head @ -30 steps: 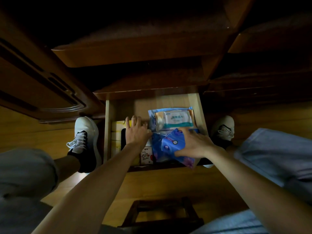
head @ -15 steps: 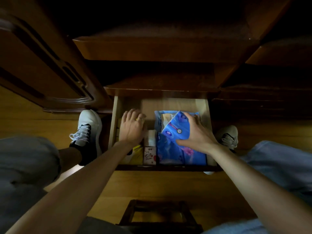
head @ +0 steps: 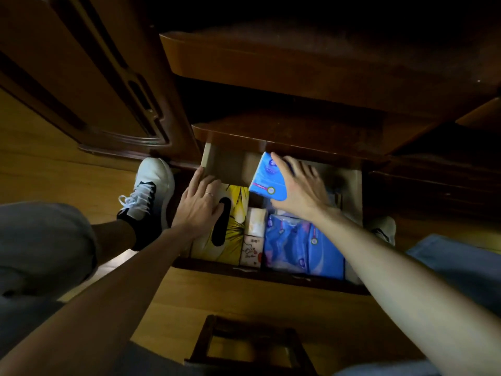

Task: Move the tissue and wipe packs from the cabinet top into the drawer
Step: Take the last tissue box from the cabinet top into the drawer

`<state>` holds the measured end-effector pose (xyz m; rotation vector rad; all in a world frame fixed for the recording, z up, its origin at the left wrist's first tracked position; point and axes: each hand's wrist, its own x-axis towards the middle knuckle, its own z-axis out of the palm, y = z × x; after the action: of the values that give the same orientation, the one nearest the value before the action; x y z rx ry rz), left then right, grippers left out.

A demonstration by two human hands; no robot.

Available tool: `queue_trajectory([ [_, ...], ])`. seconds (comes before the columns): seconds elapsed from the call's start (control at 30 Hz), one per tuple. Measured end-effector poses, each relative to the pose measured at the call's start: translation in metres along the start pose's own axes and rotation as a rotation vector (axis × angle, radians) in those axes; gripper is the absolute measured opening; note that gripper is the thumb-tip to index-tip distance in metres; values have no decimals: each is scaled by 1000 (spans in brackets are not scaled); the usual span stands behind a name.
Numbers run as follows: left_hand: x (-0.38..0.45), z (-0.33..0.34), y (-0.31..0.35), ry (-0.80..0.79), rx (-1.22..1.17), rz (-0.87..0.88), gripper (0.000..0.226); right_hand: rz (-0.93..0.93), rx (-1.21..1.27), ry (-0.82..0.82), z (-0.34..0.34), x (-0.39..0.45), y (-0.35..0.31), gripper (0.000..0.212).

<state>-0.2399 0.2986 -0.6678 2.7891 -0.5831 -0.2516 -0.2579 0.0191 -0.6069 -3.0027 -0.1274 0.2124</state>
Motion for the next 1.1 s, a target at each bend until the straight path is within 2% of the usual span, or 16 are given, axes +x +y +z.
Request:
queue_trajectory([
  [0.13,0,3,5,62,21,-31,65,83,-12,52,-4,-28,34,109],
  [0.37,0,0,8,66,19,-39,66,163,-116,56,-13,-61,70,113],
  [0.53,0,-4,19,85,-87,-88,62,267,-108,90,-16,-83,81,114],
  [0.67,2,-7,19,91,-135,-96,61,60,-120,64,-10,-68,54,110],
  [0.83,-4,-1,3,101,-79,-31,59,-169,-158,60,8,-7,-18,102],
  [0.93,-9,9,-6,129,-51,9,57,-180,-156,67,22,18,-39,93],
  [1.1,-8,21,-11,127,11,28,41,-204,-122,129,47,20,-27,94],
])
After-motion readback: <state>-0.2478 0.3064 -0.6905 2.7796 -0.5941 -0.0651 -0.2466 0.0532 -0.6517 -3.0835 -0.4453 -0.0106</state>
